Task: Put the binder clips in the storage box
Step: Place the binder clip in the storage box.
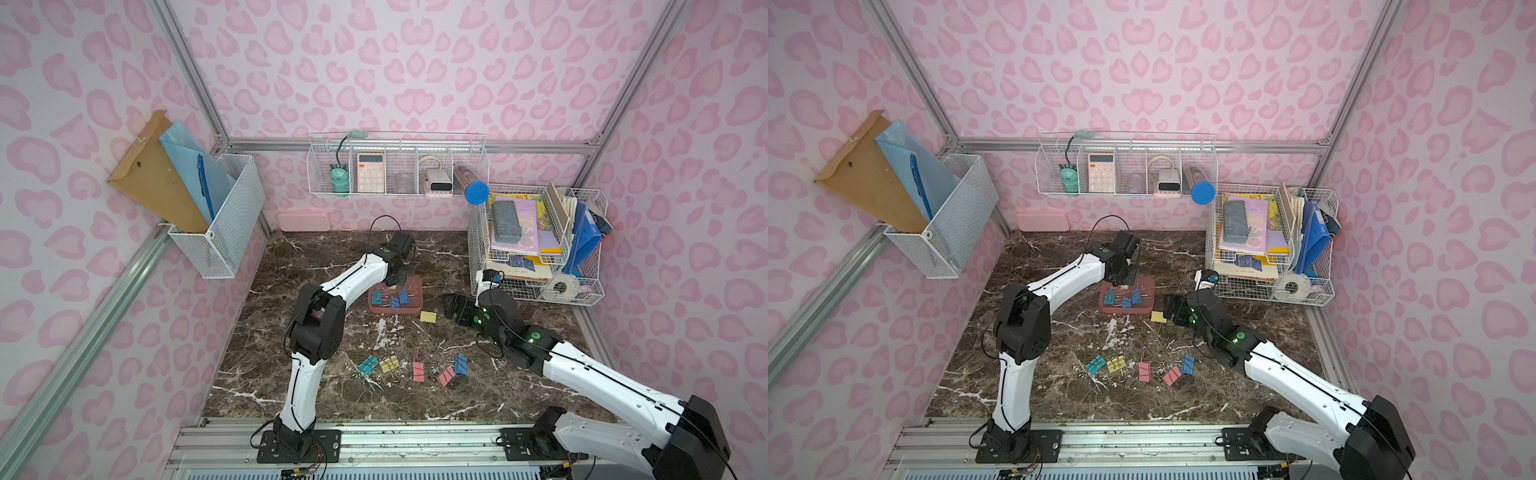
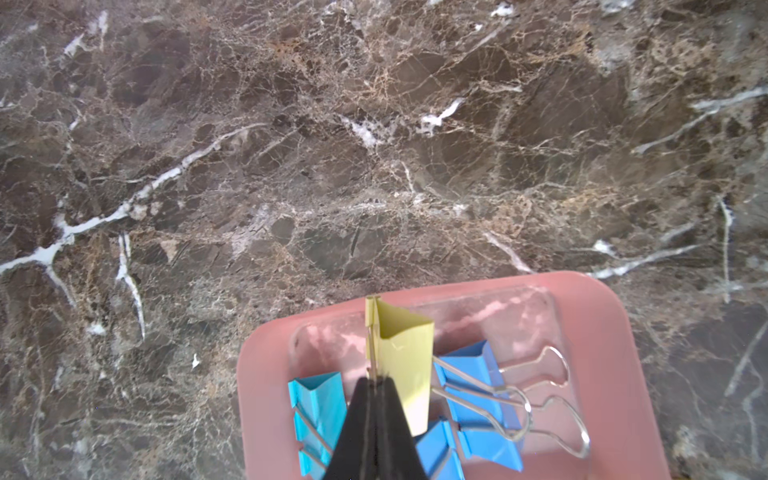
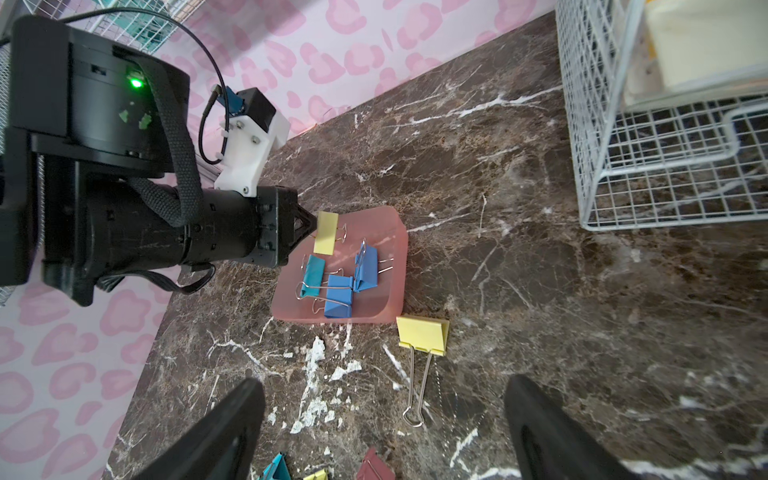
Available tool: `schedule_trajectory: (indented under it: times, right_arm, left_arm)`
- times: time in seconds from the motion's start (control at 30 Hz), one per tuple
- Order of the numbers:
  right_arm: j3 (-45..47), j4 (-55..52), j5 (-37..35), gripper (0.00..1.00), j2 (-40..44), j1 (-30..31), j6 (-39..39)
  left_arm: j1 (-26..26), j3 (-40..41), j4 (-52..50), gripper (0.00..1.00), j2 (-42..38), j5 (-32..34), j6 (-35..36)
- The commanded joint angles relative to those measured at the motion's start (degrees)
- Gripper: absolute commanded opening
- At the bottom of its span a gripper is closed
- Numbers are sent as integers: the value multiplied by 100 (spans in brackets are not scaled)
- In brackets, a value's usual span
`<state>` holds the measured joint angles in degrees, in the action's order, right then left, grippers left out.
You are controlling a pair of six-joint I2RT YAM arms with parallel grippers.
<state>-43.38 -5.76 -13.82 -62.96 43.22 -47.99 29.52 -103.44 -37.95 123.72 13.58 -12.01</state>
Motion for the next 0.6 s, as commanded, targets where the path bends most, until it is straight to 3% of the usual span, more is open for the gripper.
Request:
schedule_trajectory:
  times: [0.0, 0.27, 0.43, 0.57]
  right_arm:
    - [5, 125, 75, 93, 29, -33, -45]
    - [1, 109, 39, 93, 80, -44, -68]
    - [-21, 148, 111, 93, 71, -47, -79]
    - [-15, 137, 90, 93, 91, -51, -88]
  left_arm:
    - [-12, -26, -84, 0, 188, -57, 115]
    - [44, 419, 117, 0, -118, -323, -15]
    - [46, 193, -133, 0, 91, -33, -38]
    - [47, -116, -257, 13, 276, -70, -3]
